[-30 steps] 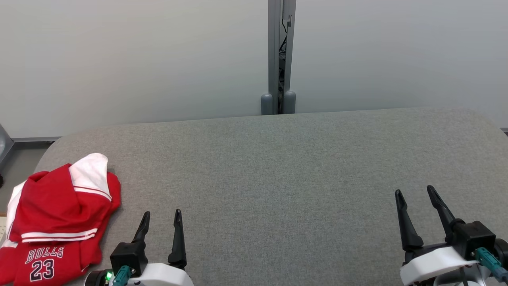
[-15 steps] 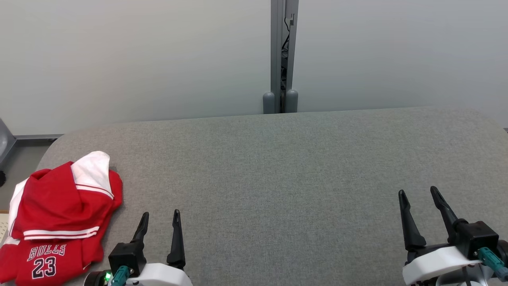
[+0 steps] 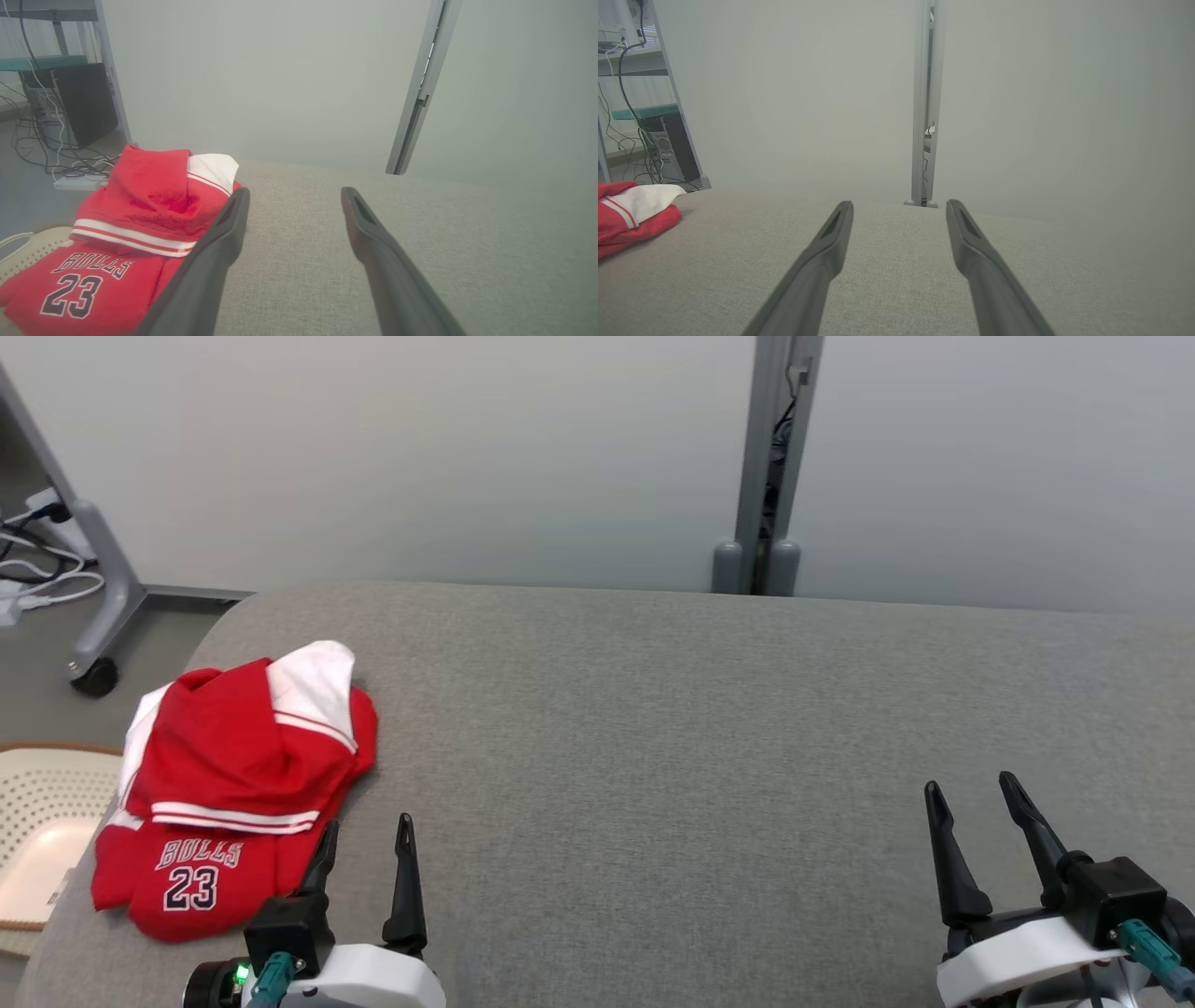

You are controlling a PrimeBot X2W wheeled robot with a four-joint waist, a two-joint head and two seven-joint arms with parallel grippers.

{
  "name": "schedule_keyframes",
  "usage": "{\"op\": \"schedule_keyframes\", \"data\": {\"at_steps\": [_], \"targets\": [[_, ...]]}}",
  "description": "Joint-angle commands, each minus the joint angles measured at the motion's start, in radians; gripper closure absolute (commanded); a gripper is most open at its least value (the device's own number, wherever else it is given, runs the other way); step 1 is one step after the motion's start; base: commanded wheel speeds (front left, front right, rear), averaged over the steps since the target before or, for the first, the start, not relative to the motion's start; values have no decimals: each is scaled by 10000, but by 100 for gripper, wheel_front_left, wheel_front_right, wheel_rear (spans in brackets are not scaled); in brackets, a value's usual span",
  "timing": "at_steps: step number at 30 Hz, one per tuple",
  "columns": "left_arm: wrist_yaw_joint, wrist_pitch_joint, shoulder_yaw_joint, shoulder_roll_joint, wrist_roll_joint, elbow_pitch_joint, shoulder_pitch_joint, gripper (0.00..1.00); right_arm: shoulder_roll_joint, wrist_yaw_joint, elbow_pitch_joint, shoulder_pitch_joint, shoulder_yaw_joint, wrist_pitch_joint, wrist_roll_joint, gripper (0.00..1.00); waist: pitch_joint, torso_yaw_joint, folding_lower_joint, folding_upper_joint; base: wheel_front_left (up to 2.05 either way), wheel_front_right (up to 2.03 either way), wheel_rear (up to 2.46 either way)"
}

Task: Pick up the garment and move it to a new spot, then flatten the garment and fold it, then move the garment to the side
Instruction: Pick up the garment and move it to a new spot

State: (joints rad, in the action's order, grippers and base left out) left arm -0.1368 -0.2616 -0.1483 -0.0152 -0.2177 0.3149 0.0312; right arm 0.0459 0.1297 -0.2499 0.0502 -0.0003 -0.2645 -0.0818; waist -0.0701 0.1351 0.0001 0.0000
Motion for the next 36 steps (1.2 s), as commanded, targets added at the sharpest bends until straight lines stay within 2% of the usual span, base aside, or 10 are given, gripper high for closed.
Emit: {"op": "schedule_keyframes", "data": {"at_steps": [1, 12, 18, 36], "targets": [[25, -37, 64, -32, 94, -32, 141, 0, 77, 20, 26, -68, 10, -18, -63, 0, 150, 469, -1, 0, 0, 0, 0], [231, -36, 448, -32, 463, -13, 114, 0, 77, 16, 216, -61, 292, -18, -367, 0, 194, 2458, -1, 0, 0, 0, 0], [359, -37, 656, -31, 616, -44, 10, 0, 80, 13, 261, -1, 522, -18, -524, 0, 39, 3261, -1, 0, 0, 0, 0], [115, -37, 1076, -29, 589, -628, -154, 0, 83, 10, 93, 619, 1189, -17, -577, 0, 307, 3517, -1, 0, 0, 0, 0]]}}
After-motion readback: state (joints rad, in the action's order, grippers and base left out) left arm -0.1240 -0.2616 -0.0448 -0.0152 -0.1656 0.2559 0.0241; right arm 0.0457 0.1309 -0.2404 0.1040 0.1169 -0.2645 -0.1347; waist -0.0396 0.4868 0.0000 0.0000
